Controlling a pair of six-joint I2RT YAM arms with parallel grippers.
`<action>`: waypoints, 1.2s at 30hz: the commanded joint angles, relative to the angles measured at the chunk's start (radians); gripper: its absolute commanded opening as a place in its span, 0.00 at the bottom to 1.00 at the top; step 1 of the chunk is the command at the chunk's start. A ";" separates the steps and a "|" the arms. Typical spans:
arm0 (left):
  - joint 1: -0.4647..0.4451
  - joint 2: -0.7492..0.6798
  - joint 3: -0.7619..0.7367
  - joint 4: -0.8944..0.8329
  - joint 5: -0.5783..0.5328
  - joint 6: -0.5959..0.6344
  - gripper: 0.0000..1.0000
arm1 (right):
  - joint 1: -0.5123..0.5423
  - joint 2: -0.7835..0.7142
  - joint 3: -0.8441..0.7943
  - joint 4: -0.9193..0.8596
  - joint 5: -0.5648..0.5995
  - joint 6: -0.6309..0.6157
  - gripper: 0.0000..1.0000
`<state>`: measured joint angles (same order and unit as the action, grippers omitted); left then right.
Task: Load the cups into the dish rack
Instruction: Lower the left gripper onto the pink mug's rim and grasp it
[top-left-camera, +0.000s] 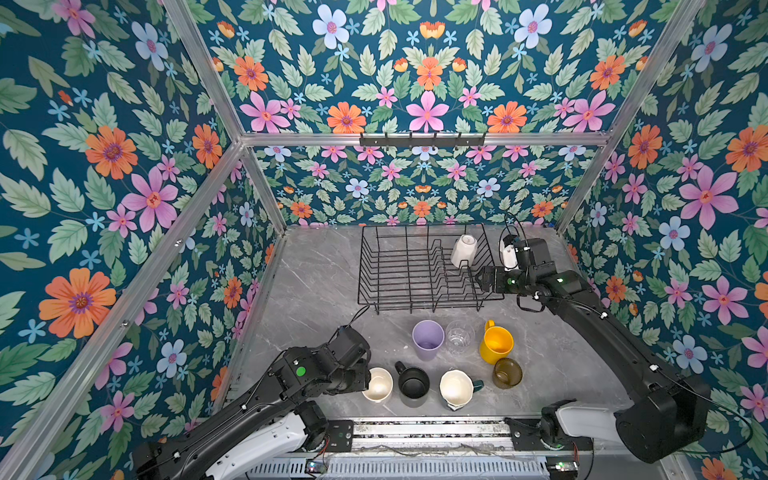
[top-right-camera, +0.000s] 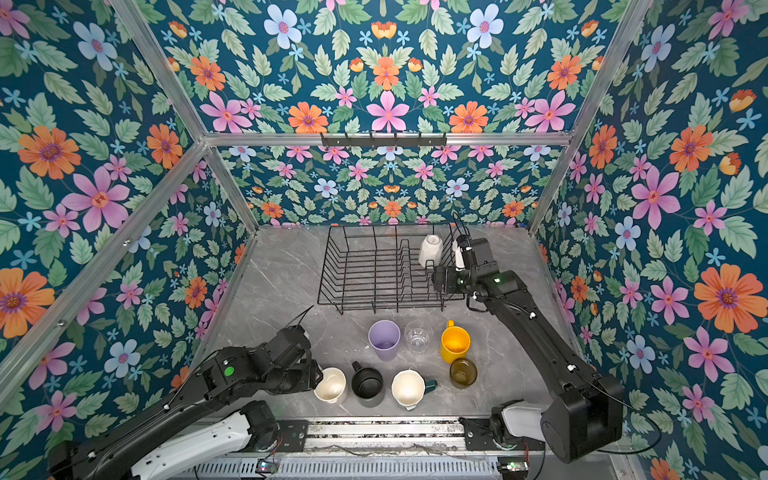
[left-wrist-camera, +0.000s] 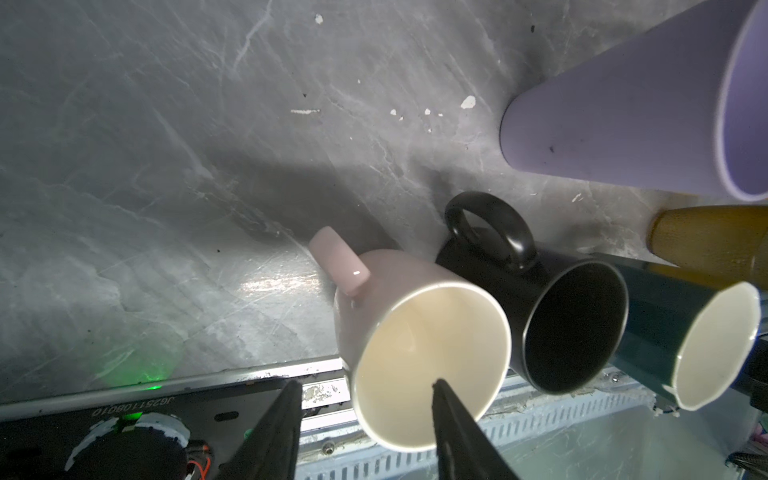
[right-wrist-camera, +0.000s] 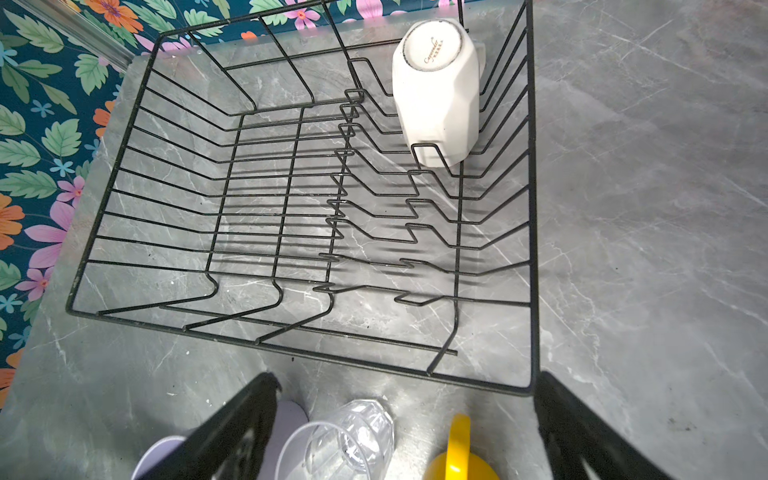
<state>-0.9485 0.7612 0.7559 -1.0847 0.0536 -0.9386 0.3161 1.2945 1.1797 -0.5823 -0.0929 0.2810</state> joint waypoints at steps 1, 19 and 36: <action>-0.008 0.013 -0.010 0.021 -0.004 -0.011 0.51 | 0.000 0.001 -0.001 0.016 0.010 0.005 0.95; -0.044 0.089 -0.075 0.124 0.004 -0.039 0.39 | 0.000 0.012 -0.020 0.039 0.003 -0.001 0.95; -0.047 0.130 -0.075 0.131 -0.022 -0.047 0.11 | 0.000 0.004 -0.044 0.050 0.010 -0.020 0.95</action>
<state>-0.9955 0.8928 0.6739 -0.9588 0.0494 -0.9806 0.3161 1.3060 1.1370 -0.5522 -0.0933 0.2768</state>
